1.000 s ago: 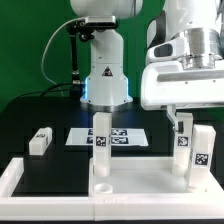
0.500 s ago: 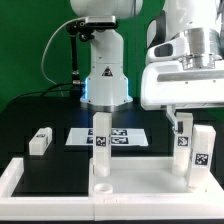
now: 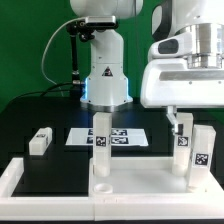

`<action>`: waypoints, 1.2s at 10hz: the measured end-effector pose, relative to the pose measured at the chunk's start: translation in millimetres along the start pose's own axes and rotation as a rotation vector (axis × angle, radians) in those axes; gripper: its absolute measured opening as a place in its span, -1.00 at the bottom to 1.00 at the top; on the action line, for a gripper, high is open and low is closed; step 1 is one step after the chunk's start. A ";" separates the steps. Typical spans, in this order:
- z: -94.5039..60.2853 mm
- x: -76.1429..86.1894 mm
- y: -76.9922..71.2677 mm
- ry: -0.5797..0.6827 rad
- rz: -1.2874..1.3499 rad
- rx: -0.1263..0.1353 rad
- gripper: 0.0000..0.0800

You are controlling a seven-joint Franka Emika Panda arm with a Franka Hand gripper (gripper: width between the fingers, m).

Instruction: Assemble desk

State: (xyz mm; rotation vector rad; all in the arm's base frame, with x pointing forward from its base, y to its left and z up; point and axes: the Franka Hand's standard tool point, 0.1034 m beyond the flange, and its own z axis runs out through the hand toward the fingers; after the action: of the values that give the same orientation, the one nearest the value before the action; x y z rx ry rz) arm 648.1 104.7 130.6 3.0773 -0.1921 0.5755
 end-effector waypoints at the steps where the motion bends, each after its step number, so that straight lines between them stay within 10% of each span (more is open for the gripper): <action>1: -0.1 1.6 3.1 -0.053 0.009 -0.007 0.62; 6: -3.5 -4.4 2.6 -0.333 0.096 0.005 0.62; 12: 8.9 -8.3 -6.2 -0.308 0.133 0.012 0.59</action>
Offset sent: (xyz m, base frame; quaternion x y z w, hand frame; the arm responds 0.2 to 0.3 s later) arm 0.0032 0.0158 -0.0044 0.0974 -0.2120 0.0715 0.9698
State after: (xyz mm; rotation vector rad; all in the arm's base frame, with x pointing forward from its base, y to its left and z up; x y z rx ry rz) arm 644.4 111.6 119.4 3.1646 -0.3980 0.0986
